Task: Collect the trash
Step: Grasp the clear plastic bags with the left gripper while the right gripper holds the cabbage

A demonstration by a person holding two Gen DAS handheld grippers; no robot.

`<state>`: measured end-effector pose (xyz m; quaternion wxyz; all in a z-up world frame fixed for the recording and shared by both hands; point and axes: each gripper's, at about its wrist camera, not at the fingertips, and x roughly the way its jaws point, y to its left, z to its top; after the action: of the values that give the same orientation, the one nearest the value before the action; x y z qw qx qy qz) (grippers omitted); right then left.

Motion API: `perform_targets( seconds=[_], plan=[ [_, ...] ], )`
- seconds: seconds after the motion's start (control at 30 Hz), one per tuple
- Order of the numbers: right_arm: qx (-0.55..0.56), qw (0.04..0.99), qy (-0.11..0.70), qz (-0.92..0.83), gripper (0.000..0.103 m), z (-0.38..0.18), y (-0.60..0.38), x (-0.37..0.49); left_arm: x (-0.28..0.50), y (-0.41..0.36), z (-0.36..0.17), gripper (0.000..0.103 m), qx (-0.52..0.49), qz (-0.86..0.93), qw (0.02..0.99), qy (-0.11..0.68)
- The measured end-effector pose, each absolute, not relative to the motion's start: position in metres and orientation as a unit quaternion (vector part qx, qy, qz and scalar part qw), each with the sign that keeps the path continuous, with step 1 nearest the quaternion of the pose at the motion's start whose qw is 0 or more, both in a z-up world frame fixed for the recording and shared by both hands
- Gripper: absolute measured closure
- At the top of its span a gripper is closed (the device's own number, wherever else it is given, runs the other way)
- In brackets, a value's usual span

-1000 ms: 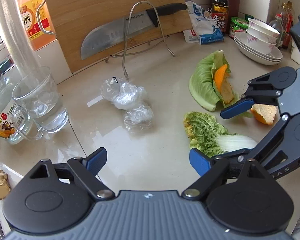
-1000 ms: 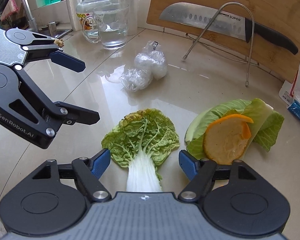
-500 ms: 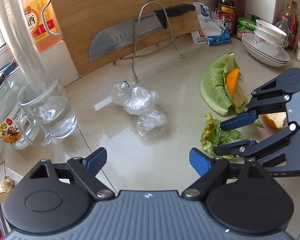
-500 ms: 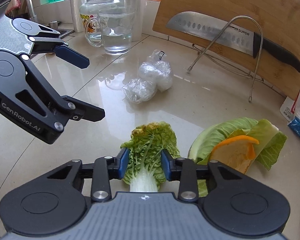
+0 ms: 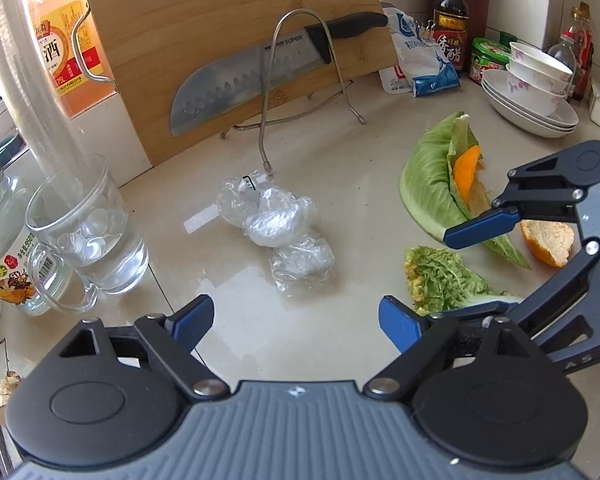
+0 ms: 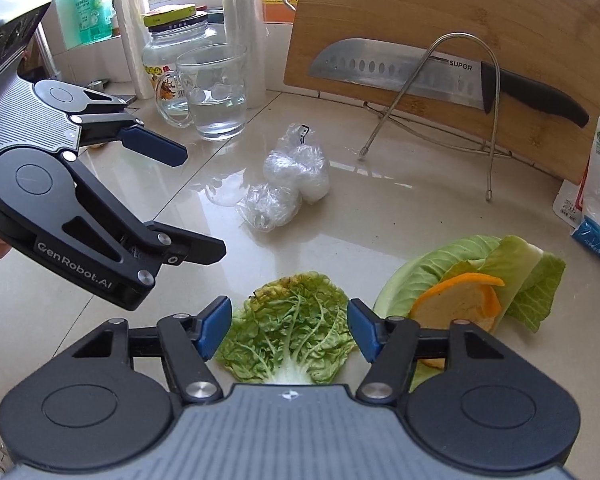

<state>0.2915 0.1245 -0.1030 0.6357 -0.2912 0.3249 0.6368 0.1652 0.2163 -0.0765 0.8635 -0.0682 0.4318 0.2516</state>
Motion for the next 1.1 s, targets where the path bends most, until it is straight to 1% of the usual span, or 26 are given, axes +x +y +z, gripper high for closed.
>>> perform_targets(
  seconds=[0.07, 0.1, 0.17, 0.23, 0.33, 0.5, 0.67, 0.9, 1.0, 1.1],
  plan=[
    [-0.298, 0.635, 0.328, 0.633, 0.035, -0.111, 0.131, 0.289, 0.165, 0.218, -0.076, 0.013, -0.067, 0.253, 0.862, 0.433],
    [-0.303, 0.634, 0.330, 0.630, 0.037, -0.115, 0.132, 0.288, 0.165, 0.219, -0.076, 0.013, -0.066, 0.254, 0.862, 0.433],
    [-0.316, 0.639, 0.313, 0.628, 0.050, -0.113, 0.129, 0.283, 0.165, 0.221, -0.076, 0.013, -0.064, 0.254, 0.862, 0.433],
    [-0.324, 0.637, 0.305, 0.629, 0.086, -0.107, 0.125, 0.279, 0.166, 0.224, -0.076, 0.013, -0.063, 0.253, 0.861, 0.436],
    [-0.336, 0.643, 0.293, 0.623, 0.086, -0.101, 0.118, 0.276, 0.170, 0.230, -0.077, 0.013, -0.068, 0.248, 0.862, 0.436],
    [-0.321, 0.648, 0.298, 0.622, 0.086, -0.087, 0.104, 0.283, 0.180, 0.236, -0.078, 0.013, -0.064, 0.237, 0.867, 0.434],
    [-0.310, 0.660, 0.300, 0.615, 0.086, -0.076, 0.092, 0.288, 0.199, 0.251, -0.089, 0.009, -0.065, 0.243, 0.865, 0.435],
    [-0.298, 0.673, 0.307, 0.603, 0.086, -0.075, 0.082, 0.290, 0.220, 0.277, -0.110, 0.010, -0.134, 0.272, 0.854, 0.423],
    [-0.293, 0.679, 0.313, 0.597, 0.086, -0.075, 0.079, 0.293, 0.222, 0.282, -0.112, 0.013, -0.151, 0.279, 0.854, 0.411],
    [-0.290, 0.683, 0.316, 0.592, 0.086, -0.077, 0.077, 0.294, 0.222, 0.284, -0.112, 0.027, -0.155, 0.284, 0.854, 0.408]
  ],
)
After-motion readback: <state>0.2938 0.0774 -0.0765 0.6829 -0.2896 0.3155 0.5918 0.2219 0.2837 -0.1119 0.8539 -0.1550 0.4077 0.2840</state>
